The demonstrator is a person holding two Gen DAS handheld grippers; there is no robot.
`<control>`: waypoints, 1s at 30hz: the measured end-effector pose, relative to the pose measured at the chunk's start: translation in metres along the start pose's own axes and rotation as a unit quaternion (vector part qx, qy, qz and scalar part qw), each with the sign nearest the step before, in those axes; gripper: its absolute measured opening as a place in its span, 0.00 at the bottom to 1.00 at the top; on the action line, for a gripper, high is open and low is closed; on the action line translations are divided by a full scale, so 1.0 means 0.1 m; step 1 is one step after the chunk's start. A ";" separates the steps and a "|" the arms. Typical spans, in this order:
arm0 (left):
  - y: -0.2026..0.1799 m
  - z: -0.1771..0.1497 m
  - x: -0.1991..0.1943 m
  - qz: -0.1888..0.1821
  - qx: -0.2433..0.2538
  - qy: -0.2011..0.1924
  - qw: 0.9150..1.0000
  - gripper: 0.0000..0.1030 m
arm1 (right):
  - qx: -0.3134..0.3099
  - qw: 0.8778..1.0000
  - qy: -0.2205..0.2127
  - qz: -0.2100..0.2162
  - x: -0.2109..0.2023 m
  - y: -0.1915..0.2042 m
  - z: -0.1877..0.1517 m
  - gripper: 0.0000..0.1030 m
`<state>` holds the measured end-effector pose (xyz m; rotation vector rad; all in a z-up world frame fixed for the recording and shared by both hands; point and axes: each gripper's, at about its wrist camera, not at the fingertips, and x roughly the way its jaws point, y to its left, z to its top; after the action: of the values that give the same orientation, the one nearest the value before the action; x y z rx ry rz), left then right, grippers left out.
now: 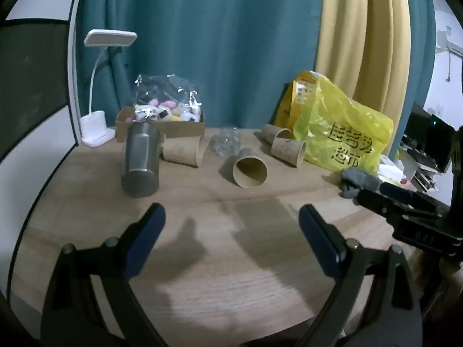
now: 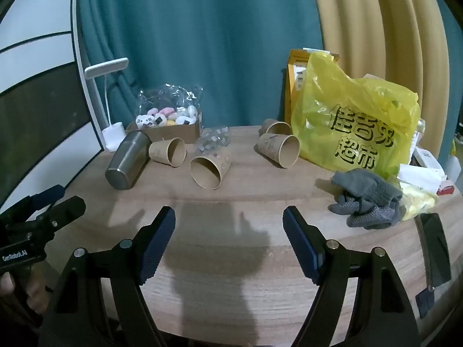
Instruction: Flip cup upside down
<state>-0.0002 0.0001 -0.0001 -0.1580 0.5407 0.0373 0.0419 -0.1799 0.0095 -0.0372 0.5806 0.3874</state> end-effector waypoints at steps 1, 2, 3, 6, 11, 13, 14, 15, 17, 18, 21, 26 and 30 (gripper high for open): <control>0.00 0.00 0.00 -0.002 -0.001 0.000 1.000 0.92 | 0.001 1.000 -0.001 0.001 0.00 0.00 0.00 0.77; -0.01 -0.01 0.00 -0.005 0.000 0.001 1.000 0.92 | 0.002 1.000 0.000 0.001 0.00 0.00 0.00 0.77; -0.02 -0.01 -0.01 -0.007 0.001 0.001 1.000 0.92 | 0.002 1.000 0.000 0.002 -0.01 -0.01 -0.01 0.77; 0.00 -0.01 0.00 -0.007 0.003 0.004 1.000 0.92 | 0.001 1.000 0.000 0.003 -0.01 -0.01 -0.01 0.77; -0.04 -0.06 -0.01 -0.006 0.000 0.009 1.000 0.92 | -0.001 1.000 0.001 -0.001 -0.01 -0.01 -0.02 0.77; -0.02 -0.03 -0.01 -0.006 -0.002 0.013 1.000 0.92 | 0.000 1.000 0.001 -0.001 -0.01 -0.02 -0.03 0.77; -0.01 -0.03 0.00 -0.006 -0.006 0.014 1.000 0.92 | 0.000 1.000 0.000 -0.001 -0.01 -0.02 -0.03 0.77; -0.02 -0.03 0.01 -0.006 -0.006 0.015 1.000 0.92 | 0.000 1.000 0.000 0.000 -0.01 -0.02 -0.03 0.77; -0.03 -0.04 0.01 -0.003 -0.005 0.015 1.000 0.92 | 0.000 1.000 0.001 0.000 -0.01 -0.03 -0.04 0.77; -0.01 -0.04 0.01 -0.004 -0.007 0.015 1.000 0.92 | 0.001 1.000 0.001 0.000 0.00 -0.03 -0.04 0.77; 0.01 -0.03 0.01 -0.007 -0.008 0.015 1.000 0.92 | 0.001 1.000 0.001 0.000 0.00 -0.04 -0.04 0.77; 0.02 -0.03 0.02 -0.007 -0.009 0.017 1.000 0.92 | 0.001 1.000 0.001 0.001 0.01 -0.05 -0.03 0.77; 0.01 -0.04 0.03 -0.005 -0.008 0.018 1.000 0.92 | 0.001 1.000 0.001 0.001 0.01 -0.05 -0.05 0.77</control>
<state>-0.0001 0.0007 -0.0051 -0.1773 0.5747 0.0287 0.0417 -0.1850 0.0046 -0.0349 0.5837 0.3877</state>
